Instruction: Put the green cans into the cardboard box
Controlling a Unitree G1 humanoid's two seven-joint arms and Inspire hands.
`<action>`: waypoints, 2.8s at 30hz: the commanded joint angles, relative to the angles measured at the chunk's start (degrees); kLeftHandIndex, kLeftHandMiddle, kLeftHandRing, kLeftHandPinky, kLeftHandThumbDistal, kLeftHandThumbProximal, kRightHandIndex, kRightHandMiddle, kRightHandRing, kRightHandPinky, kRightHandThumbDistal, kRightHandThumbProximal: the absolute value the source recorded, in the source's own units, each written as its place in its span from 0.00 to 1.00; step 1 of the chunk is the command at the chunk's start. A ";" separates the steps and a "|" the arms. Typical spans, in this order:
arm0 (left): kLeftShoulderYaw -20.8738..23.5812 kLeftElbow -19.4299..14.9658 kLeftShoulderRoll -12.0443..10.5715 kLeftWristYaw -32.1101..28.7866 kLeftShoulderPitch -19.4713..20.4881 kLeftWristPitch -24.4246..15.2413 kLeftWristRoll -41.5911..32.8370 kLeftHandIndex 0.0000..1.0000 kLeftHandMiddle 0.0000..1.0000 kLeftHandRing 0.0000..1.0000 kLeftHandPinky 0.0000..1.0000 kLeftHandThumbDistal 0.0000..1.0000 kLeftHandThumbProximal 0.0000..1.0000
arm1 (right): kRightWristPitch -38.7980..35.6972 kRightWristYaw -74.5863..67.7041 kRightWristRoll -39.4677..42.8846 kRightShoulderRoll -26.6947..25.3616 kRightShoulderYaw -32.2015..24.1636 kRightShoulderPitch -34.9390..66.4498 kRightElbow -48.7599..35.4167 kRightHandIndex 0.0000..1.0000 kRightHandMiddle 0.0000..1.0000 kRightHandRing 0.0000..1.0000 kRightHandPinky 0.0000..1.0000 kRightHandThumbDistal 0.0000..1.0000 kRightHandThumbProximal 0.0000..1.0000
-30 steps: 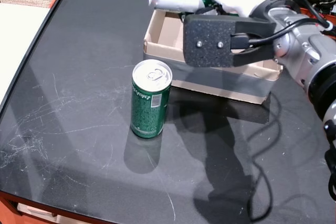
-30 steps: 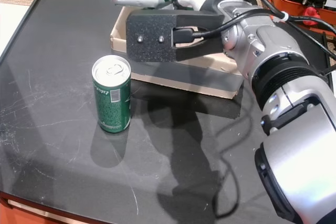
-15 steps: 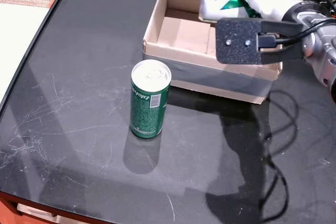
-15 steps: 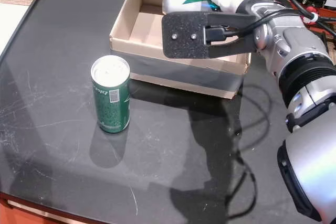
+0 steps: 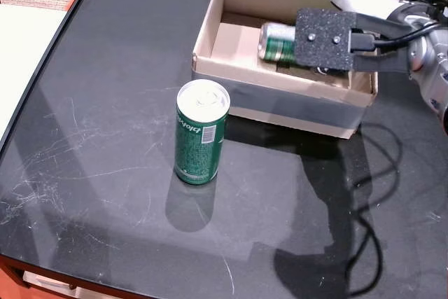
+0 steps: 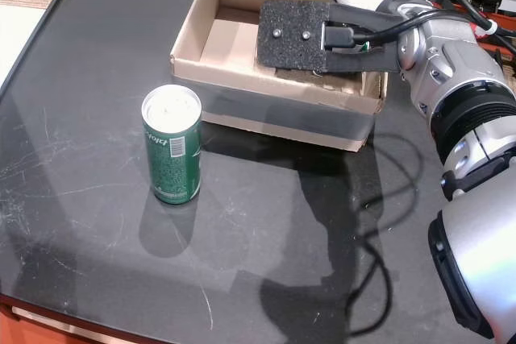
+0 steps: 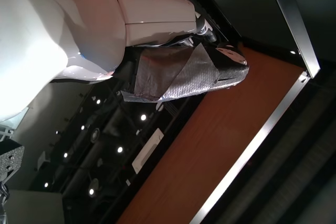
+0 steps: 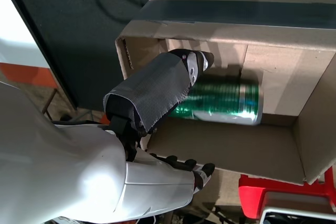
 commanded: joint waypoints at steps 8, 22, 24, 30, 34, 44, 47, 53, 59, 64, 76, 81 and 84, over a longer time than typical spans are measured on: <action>0.16 0.31 -8.71 -1.10 1.76 -0.67 0.64 0.75 0.83 0.96 1.00 0.06 1.00 | -16.51 -3.48 16.30 -0.62 -14.79 3.20 -2.96 0.79 0.88 0.95 0.97 0.98 0.61; 0.76 2.68 -5.19 -2.43 1.23 0.42 2.25 0.77 0.84 0.98 1.00 0.08 0.82 | -68.37 19.07 80.05 -1.47 -18.16 51.05 -59.95 0.60 0.64 0.66 0.71 0.80 0.61; 0.85 3.10 -4.80 -2.48 0.89 0.64 2.35 0.78 0.84 0.97 1.00 0.07 0.81 | -69.99 17.93 81.73 -1.60 -17.39 56.67 -66.93 0.56 0.61 0.64 0.70 0.88 0.60; 2.25 4.18 -4.05 -3.86 0.06 1.91 2.10 0.78 0.85 0.96 1.00 0.07 0.79 | -70.56 22.29 80.37 -2.38 -19.04 63.40 -68.75 0.50 0.55 0.58 0.64 1.00 0.73; 4.12 4.58 -3.59 -4.85 -0.56 2.51 1.94 0.79 0.86 0.98 1.00 0.07 0.81 | -75.20 29.79 80.83 -5.47 -17.10 63.60 -63.09 0.55 0.63 0.65 0.65 0.26 0.60; 7.32 6.82 -2.75 -6.34 -2.08 6.23 1.94 0.80 0.87 0.98 1.00 0.08 0.86 | -85.02 17.26 75.71 15.44 -49.90 61.40 -56.97 0.99 0.97 0.95 0.95 0.69 0.93; 7.90 8.00 -2.35 -7.29 -2.69 5.01 4.17 0.83 0.90 1.00 1.00 0.08 0.95 | -84.97 10.55 78.86 17.21 -51.10 58.40 -55.92 0.99 0.97 0.97 0.98 0.54 0.99; 8.57 9.24 -1.81 -8.55 -3.37 3.30 8.68 0.89 0.95 1.00 1.00 0.09 0.73 | -83.37 3.89 81.39 16.96 -48.51 58.45 -56.75 1.00 1.00 1.00 1.00 0.58 1.00; 9.24 10.42 -1.80 -9.85 -4.11 2.83 10.44 0.88 0.95 1.00 1.00 0.15 0.68 | -81.01 -0.25 80.58 16.11 -51.91 57.54 -55.62 1.00 1.00 1.00 1.00 0.59 1.00; 9.64 13.72 -1.66 -7.88 -5.01 -5.10 19.00 0.87 0.96 1.00 1.00 0.25 0.58 | -81.11 -0.34 80.00 16.08 -51.40 57.06 -54.36 1.00 0.99 0.99 1.00 0.53 1.00; 3.64 43.10 8.90 -6.35 -21.64 -24.44 45.40 1.00 1.00 1.00 0.97 0.66 0.16 | -84.14 0.31 76.38 15.83 -47.66 55.31 -48.02 0.95 0.92 0.92 0.93 0.54 0.98; -0.06 58.70 13.76 -5.82 -33.29 -26.05 51.13 1.00 1.00 1.00 1.00 0.71 0.17 | -84.50 0.11 76.63 15.12 -44.53 56.14 -48.68 0.96 0.92 0.90 0.92 0.55 0.91; -2.06 65.52 14.52 -6.26 -37.59 -26.57 53.67 1.00 1.00 1.00 1.00 0.71 0.18 | -84.65 0.30 76.72 14.63 -43.00 55.79 -47.56 0.95 0.92 0.90 0.92 0.53 0.92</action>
